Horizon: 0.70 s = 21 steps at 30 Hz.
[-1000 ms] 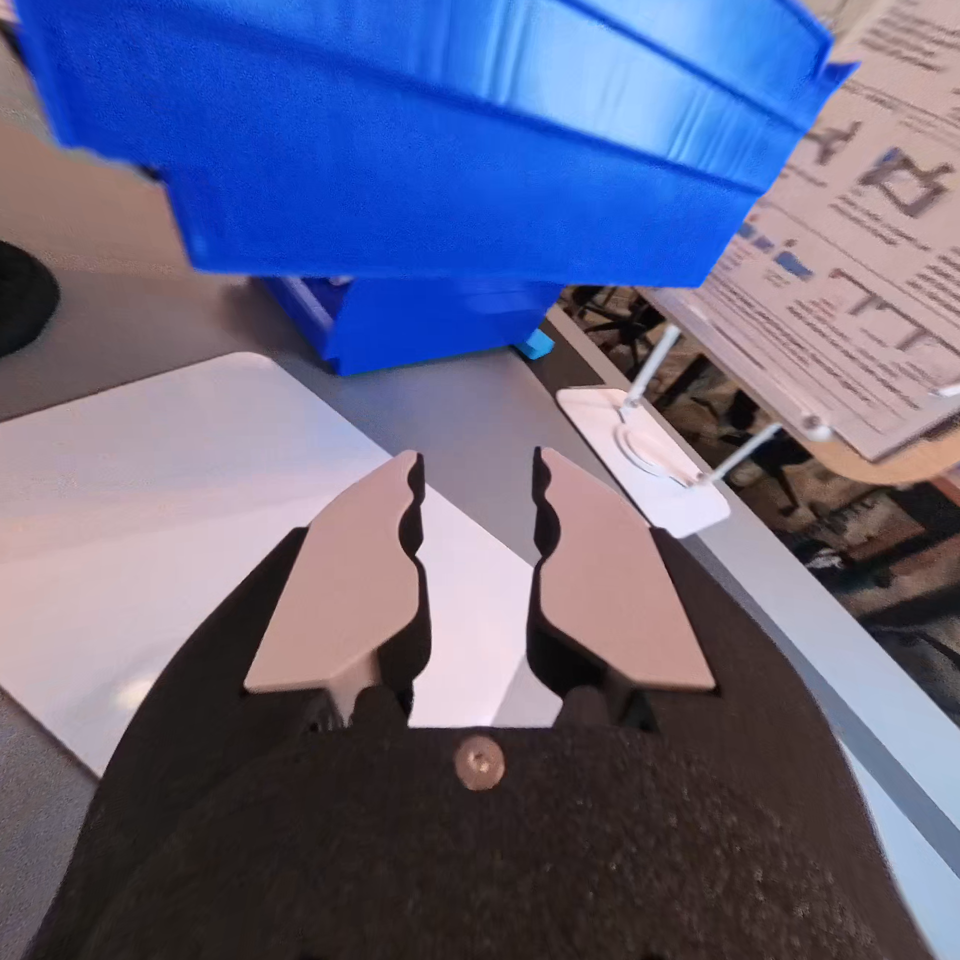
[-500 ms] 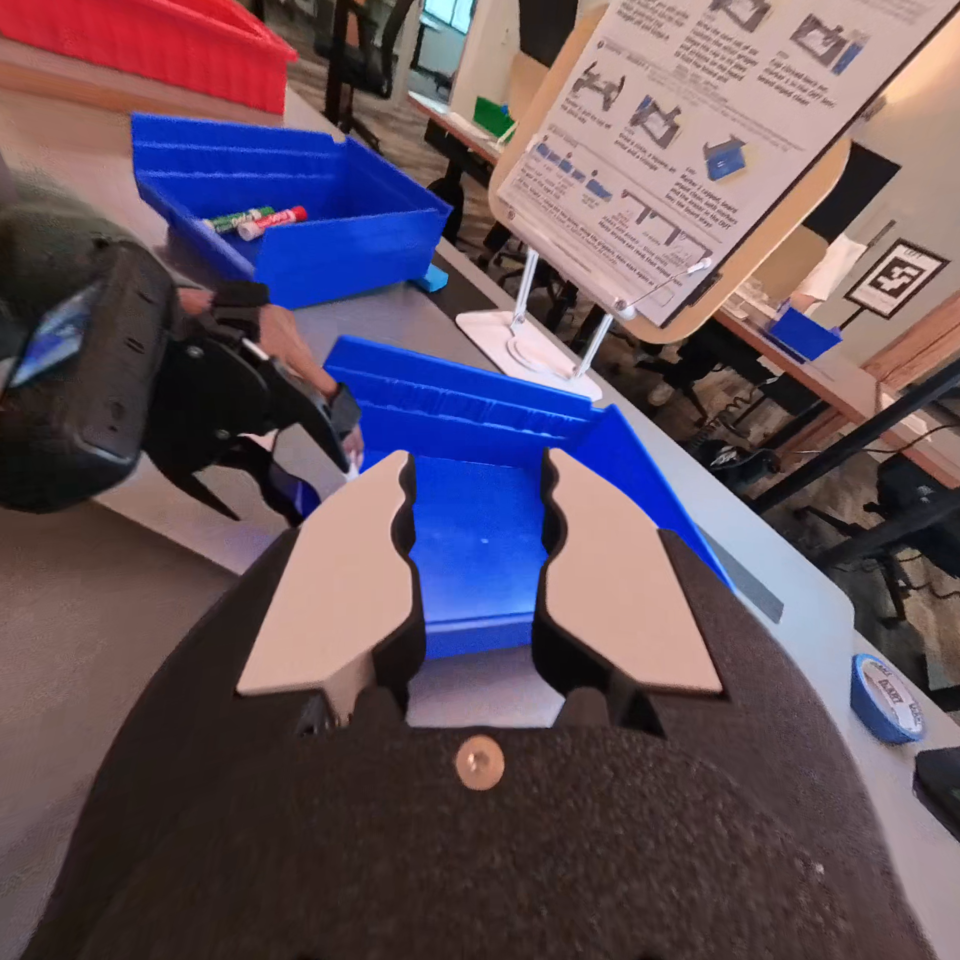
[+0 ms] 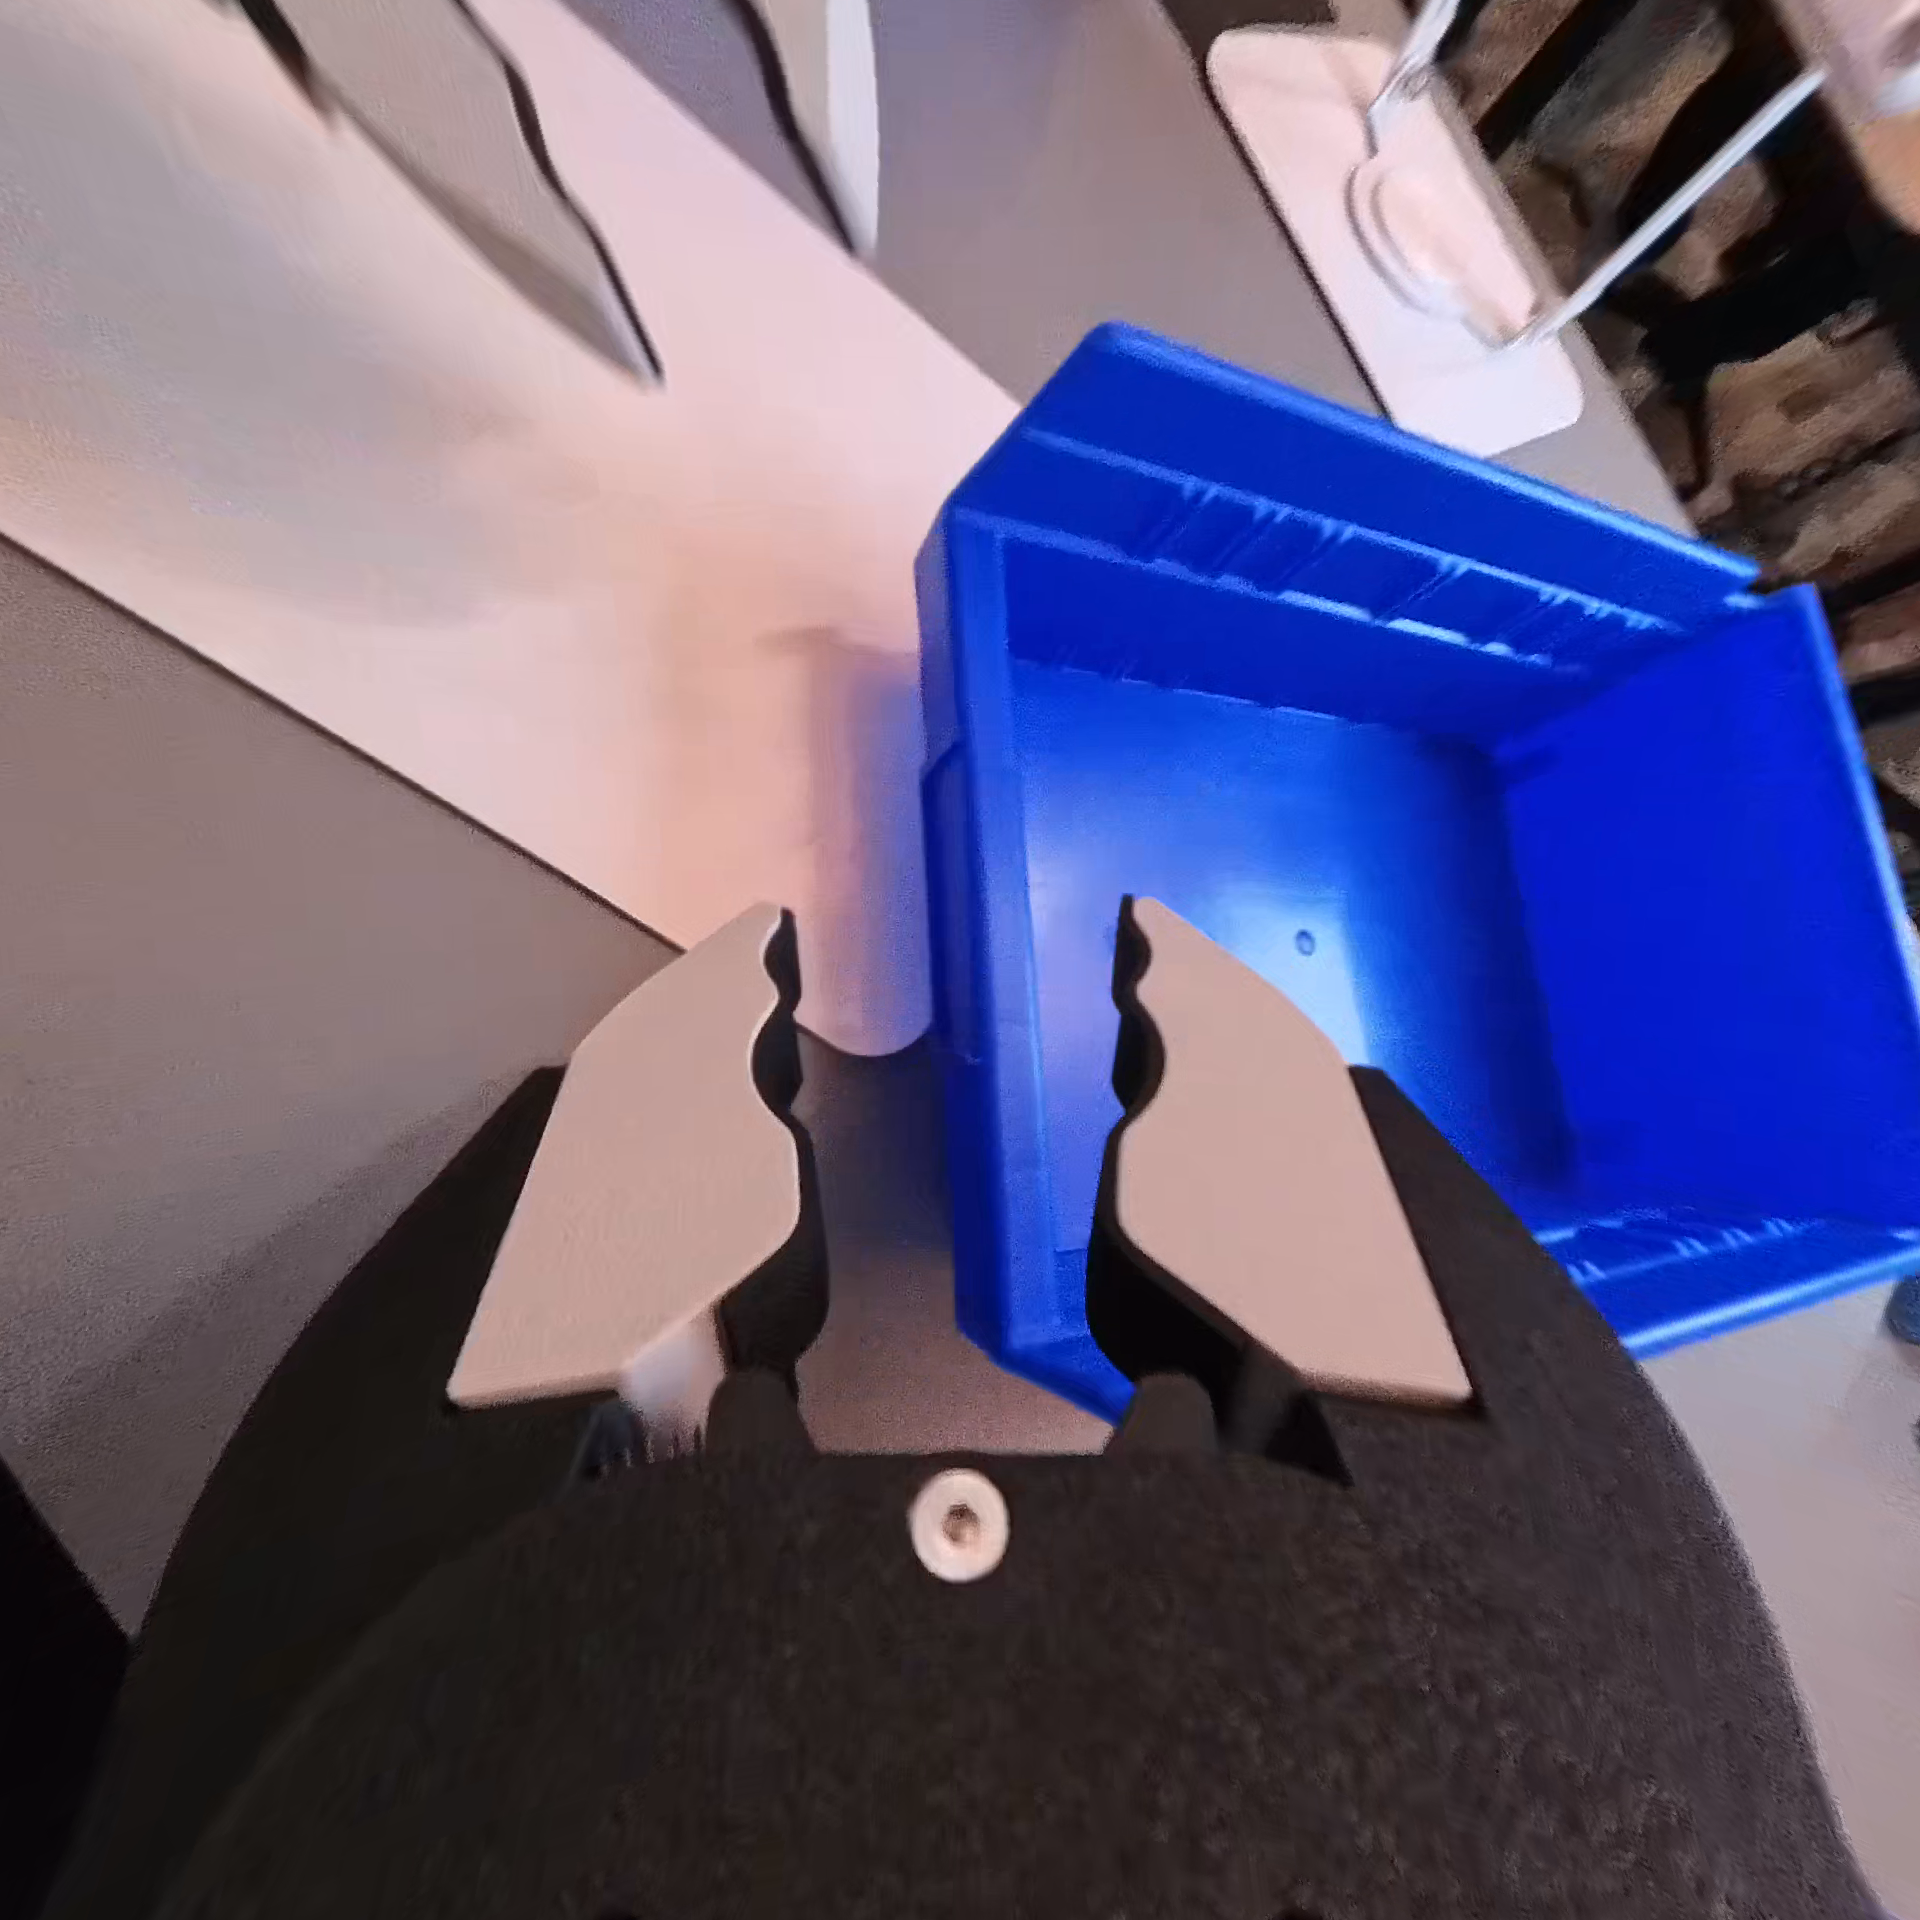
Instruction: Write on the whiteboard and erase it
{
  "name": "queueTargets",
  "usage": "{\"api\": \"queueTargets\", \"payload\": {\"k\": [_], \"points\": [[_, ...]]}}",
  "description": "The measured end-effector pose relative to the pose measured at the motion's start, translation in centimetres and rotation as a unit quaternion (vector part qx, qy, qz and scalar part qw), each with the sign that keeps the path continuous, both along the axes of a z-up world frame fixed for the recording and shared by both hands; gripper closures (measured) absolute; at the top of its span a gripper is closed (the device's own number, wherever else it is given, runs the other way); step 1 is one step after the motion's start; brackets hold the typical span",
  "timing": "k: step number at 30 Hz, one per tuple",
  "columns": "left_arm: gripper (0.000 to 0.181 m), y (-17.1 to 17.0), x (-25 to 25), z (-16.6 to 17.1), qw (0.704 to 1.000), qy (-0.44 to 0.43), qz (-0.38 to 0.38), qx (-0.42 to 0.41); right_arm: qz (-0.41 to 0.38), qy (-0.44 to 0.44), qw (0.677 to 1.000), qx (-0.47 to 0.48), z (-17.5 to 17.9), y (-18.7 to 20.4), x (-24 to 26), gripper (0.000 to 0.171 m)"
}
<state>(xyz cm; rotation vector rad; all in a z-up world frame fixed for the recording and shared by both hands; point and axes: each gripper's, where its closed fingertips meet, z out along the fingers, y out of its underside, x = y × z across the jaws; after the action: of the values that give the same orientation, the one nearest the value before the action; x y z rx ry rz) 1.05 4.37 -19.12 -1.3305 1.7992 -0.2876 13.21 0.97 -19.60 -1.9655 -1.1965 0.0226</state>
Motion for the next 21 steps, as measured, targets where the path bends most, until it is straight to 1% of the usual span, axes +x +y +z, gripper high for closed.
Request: {"api": "queueTargets", "payload": {"k": [2, 4, 5, 6, 7, 10, 11, 14, 16, 17, 19, 21], "points": [[0.142, 0.9, -4.2, 0.9, 0.999, -0.008, 0.054, -0.005, -0.028, -0.053, 0.998, -0.005, -2.3, 1.2, -0.4, 0.112], [0.142, 1.7, -8.6, 1.4, 0.994, -0.007, 0.109, -0.009, -0.067, -0.105, 0.992, -0.001, -4.2, 2.9, 0.3, 0.112], [0.142, 2.2, -11.0, 1.2, 0.99, 0.001, 0.14, -0.015, -0.08, -0.123, 0.989, -0.002, -4.9, 3.7, 0.7, 0.115], [0.141, 2.6, -13.4, 1.0, 0.985, 0.011, 0.172, -0.022, -0.081, -0.136, 0.987, -0.007, -5.6, 4.2, 1.0, 0.128], [0.141, 3.1, -15.7, 0.7, 0.979, 0.02, 0.201, -0.03, -0.07, -0.141, 0.987, -0.013, -6.1, 4.4, 1.1, 0.14], [0.136, 4.5, -22.1, -1.6, 0.956, 0.074, 0.275, -0.07, -0.06, -0.152, 0.986, -0.018, -6.1, 5.8, 2.5, 0.141], [0.135, 4.9, -23.6, -2.5, 0.949, 0.096, 0.288, -0.08, -0.058, -0.155, 0.986, -0.018, -6.1, 6.4, 3.1, 0.141], [0.134, 6.0, -25.9, -5.0, 0.936, 0.142, 0.306, -0.097, -0.072, -0.163, 0.984, -0.023, -6.4, 8.8, 5.9, 0.14], [0.14, 7.0, -26.5, -6.2, 0.931, 0.168, 0.315, -0.082, -0.091, -0.158, 0.983, -0.021, -6.4, 10.3, 7.3, 0.14], [0.15, 7.6, -26.8, -6.4, 0.928, 0.18, 0.321, -0.062, -0.1, -0.154, 0.983, -0.019, -6.4, 11.0, 7.9, 0.14], [0.15, 7.7, -27.0, -6.3, 0.922, 0.173, 0.339, -0.077, -0.117, -0.157, 0.981, -0.01, -6.3, 12.0, 8.9, 0.14], [0.149, 7.6, -27.9, -6.1, 0.911, 0.177, 0.367, -0.061, -0.125, -0.155, 0.98, 0.006, -6.2, 12.4, 9.5, 0.14]]}}
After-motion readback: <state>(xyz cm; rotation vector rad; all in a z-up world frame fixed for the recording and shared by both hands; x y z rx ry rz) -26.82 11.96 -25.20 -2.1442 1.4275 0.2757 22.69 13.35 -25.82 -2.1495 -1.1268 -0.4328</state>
